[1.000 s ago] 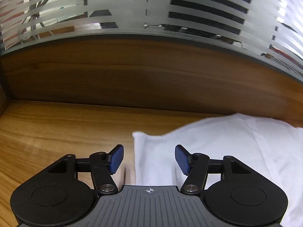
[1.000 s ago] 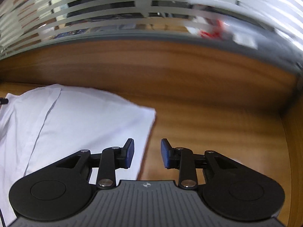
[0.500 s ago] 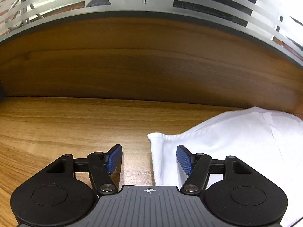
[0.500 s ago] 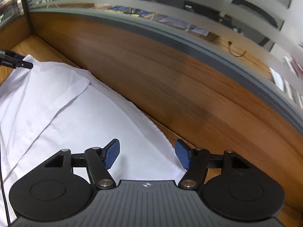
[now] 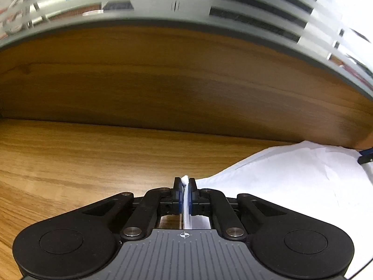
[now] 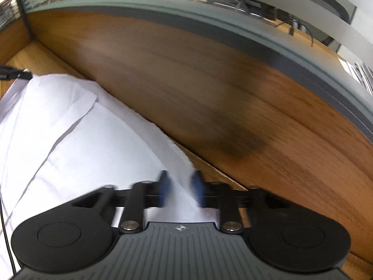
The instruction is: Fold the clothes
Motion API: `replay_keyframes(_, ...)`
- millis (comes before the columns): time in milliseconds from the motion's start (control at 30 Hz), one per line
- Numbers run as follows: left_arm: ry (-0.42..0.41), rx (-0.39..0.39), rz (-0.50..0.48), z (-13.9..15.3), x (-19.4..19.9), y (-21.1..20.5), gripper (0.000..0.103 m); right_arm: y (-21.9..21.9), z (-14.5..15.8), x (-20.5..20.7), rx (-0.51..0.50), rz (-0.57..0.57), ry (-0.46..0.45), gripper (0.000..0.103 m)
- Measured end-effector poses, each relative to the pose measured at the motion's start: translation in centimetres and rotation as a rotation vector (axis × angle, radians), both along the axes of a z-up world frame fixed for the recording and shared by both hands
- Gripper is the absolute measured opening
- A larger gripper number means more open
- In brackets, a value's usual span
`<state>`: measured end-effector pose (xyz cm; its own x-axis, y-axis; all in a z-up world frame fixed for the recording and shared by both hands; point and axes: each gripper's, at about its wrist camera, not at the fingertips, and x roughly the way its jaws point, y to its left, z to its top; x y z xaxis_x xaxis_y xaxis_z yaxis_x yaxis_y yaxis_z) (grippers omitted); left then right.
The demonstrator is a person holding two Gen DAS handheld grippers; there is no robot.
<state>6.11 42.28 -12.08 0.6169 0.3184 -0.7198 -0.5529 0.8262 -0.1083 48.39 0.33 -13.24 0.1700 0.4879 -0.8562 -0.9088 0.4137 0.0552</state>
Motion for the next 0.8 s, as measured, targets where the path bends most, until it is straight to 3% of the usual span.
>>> replay_keyframes(33, -0.012, 0.008, -0.003, 0.3, -0.2, -0.2, 0.006, -0.2, 0.1, 0.1, 0.008, -0.007, 0.018, 0.004)
replay_keyframes(467, -0.159, 0.008, -0.099, 7.4, -6.5, -2.7, 0.006, -4.9, 6.8, -4.1, 0.145, -0.028, -0.026, 0.002)
replay_keyframes(700, -0.186, 0.016, -0.167, 10.2, -11.2, -6.7, 0.006, -10.3, 11.1, -9.6, 0.222, -0.017, -0.100, 0.001)
replay_keyframes(800, -0.164, 0.046, -0.211, 11.1, -13.7, -9.1, 0.006, -13.1, 12.7, -14.9, 0.239, 0.003, -0.132, 0.001)
